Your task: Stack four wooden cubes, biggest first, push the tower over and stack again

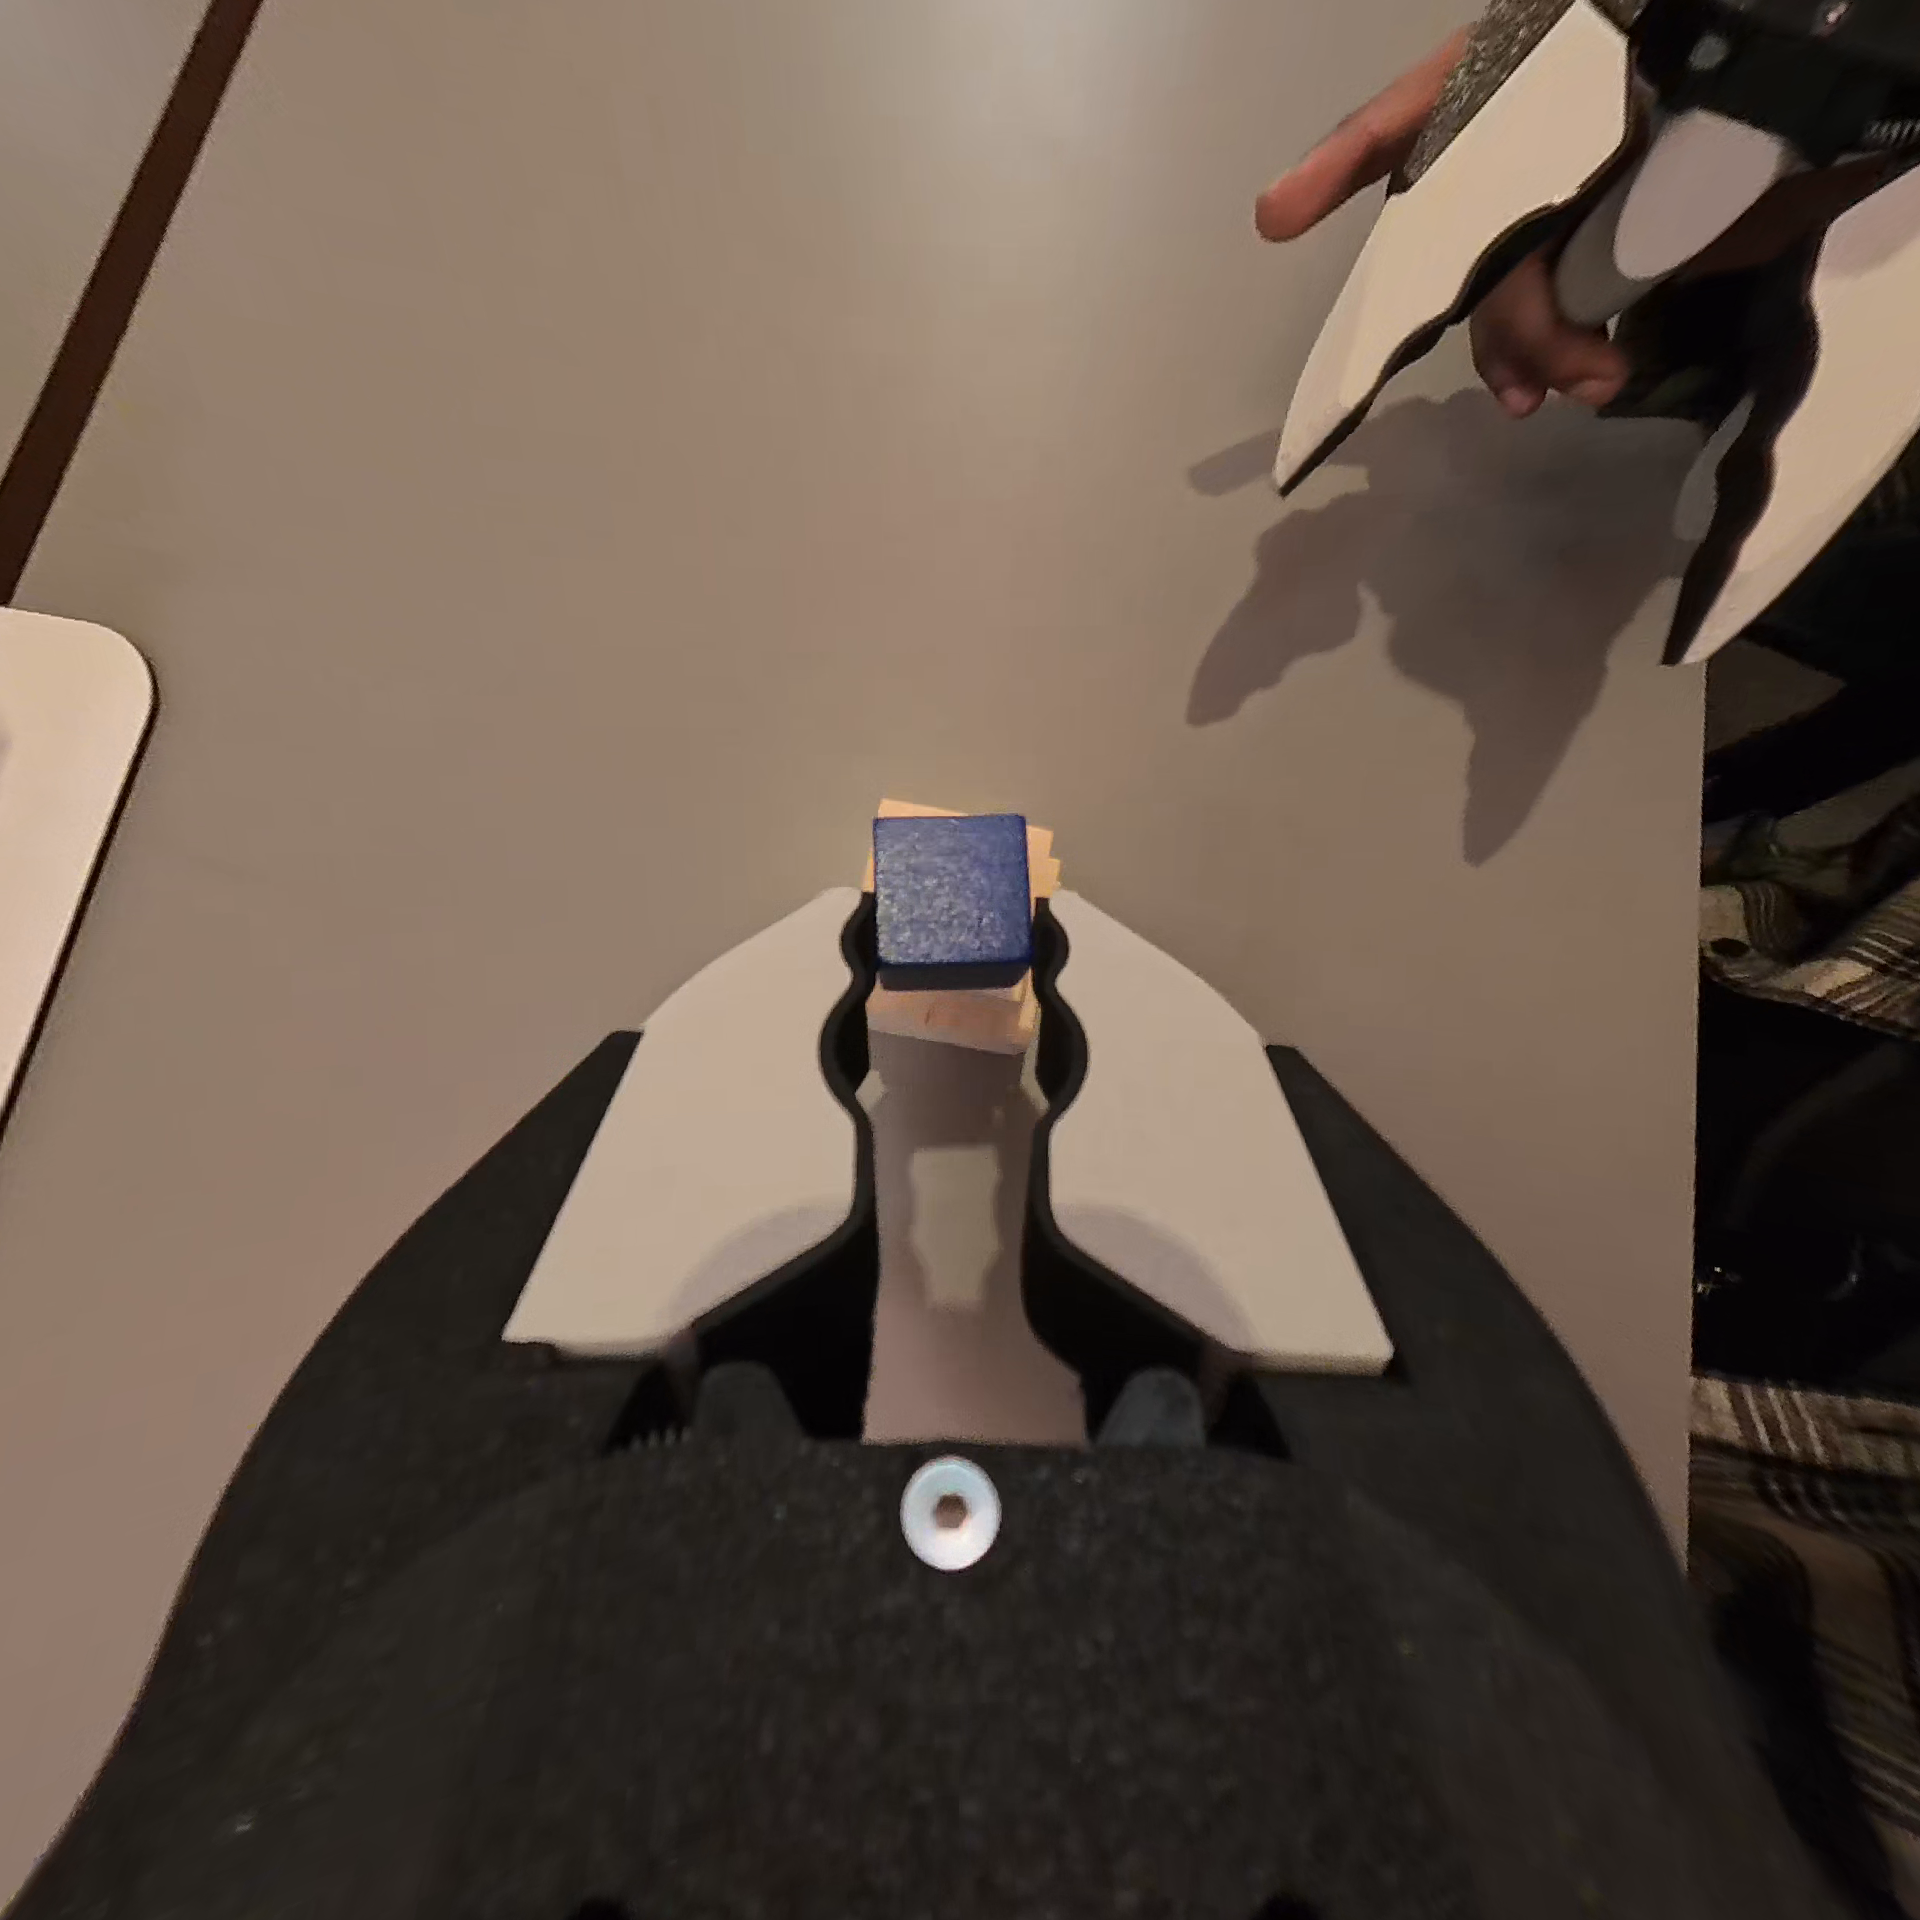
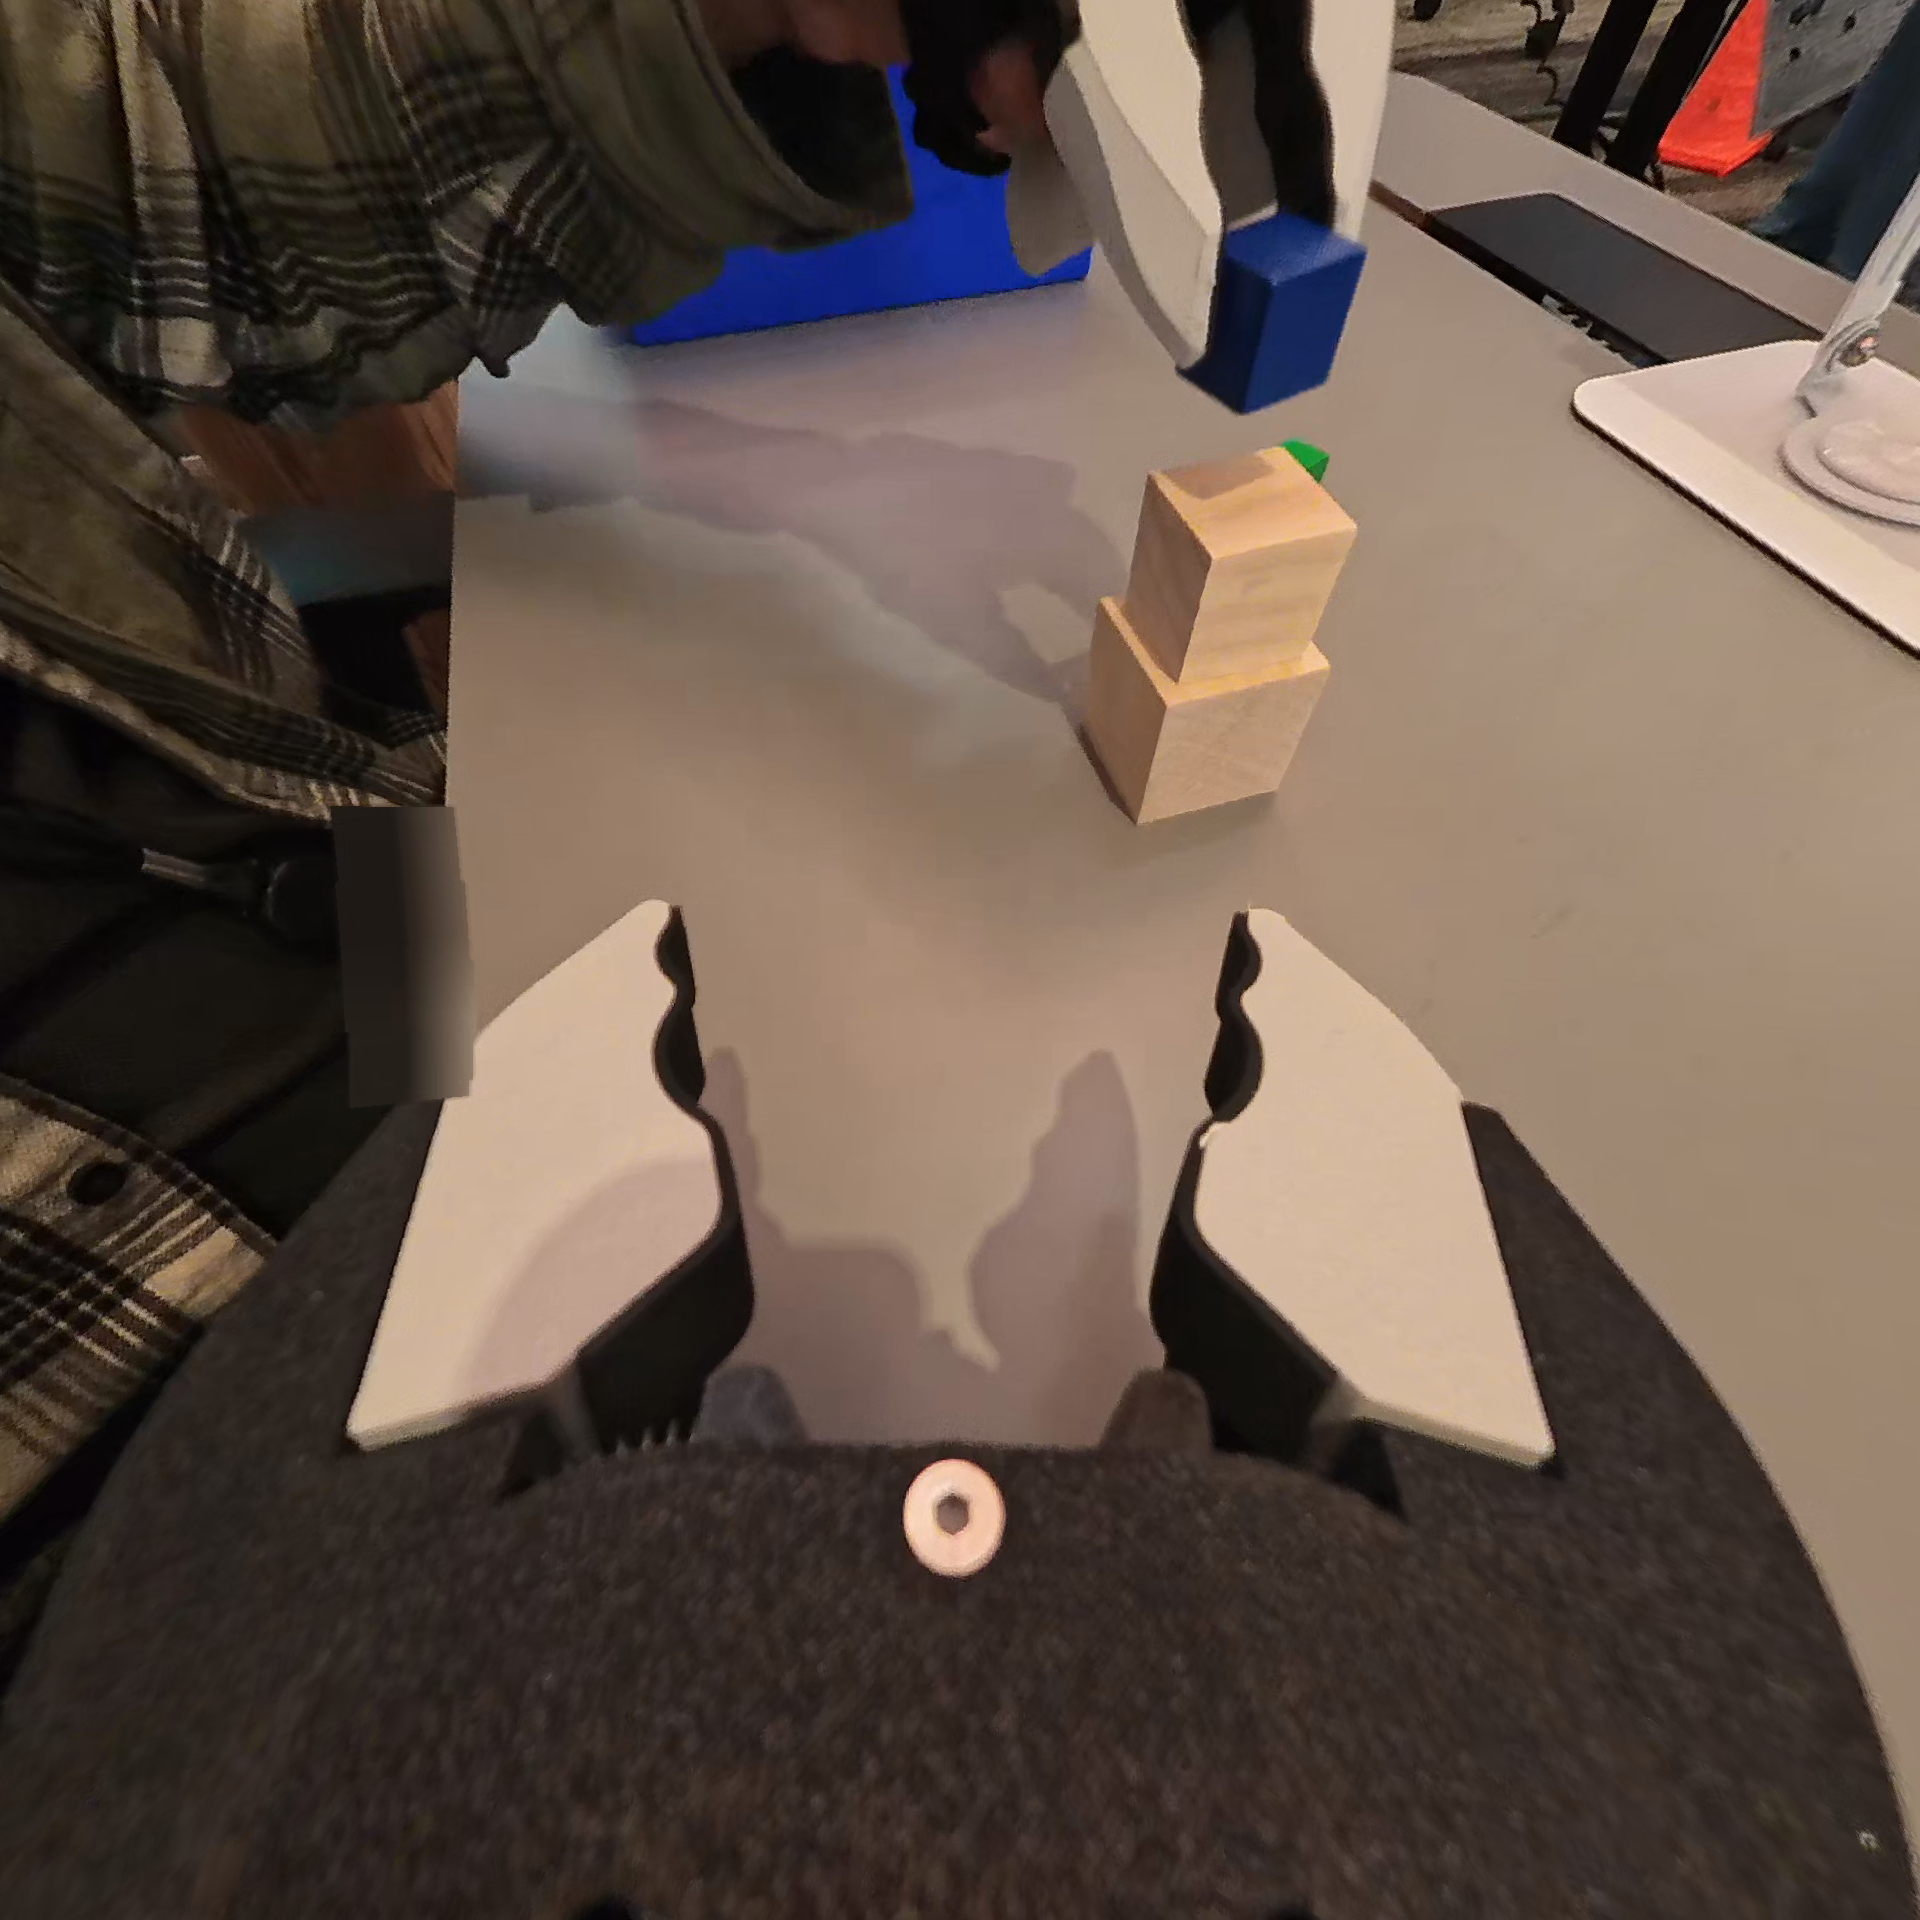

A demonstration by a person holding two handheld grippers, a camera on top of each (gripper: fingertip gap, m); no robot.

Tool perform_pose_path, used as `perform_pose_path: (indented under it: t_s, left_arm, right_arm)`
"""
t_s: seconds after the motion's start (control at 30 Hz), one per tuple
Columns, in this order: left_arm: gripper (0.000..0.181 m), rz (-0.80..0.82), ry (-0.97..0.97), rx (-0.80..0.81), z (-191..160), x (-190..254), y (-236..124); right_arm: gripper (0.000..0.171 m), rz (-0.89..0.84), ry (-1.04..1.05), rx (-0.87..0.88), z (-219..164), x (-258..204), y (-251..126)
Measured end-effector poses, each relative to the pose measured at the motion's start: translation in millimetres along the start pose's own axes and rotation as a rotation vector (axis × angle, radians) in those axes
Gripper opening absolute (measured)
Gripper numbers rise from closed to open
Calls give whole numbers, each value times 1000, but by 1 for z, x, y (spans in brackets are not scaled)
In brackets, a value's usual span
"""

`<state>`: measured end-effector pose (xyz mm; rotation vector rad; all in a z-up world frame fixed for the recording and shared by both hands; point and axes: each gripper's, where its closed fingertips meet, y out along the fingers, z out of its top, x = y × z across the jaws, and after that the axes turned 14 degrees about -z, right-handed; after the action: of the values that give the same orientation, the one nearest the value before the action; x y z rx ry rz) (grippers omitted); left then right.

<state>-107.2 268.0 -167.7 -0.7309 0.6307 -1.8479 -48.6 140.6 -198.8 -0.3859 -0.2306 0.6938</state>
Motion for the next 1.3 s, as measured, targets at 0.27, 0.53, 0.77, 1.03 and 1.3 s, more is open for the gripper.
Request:
perform_pose_path:
  t_s: [0.27, 0.53, 0.77, 1.03, 1.3]
  left_arm:
    - [28, -35, -8, -47, -3, -2, 15]
    - [28, -79, -11, -7, 1, -3, 19]
    - [28, -129, -14, 71, 2, -3, 22]
    - [28, -195, 20, 118, 0, -2, 23]
    - [28, -219, 58, 118, -1, 0, 23]
  right_arm:
    - [95, -5, 8, 5, -3, 2, -4]
    - [94, 0, 10, 3, -5, 2, -4]
    - [94, 0, 12, -3, -5, 2, -4]
    - [92, 2, 11, -8, -4, 2, -4]
    - [92, 7, 9, -15, -4, 1, -2]
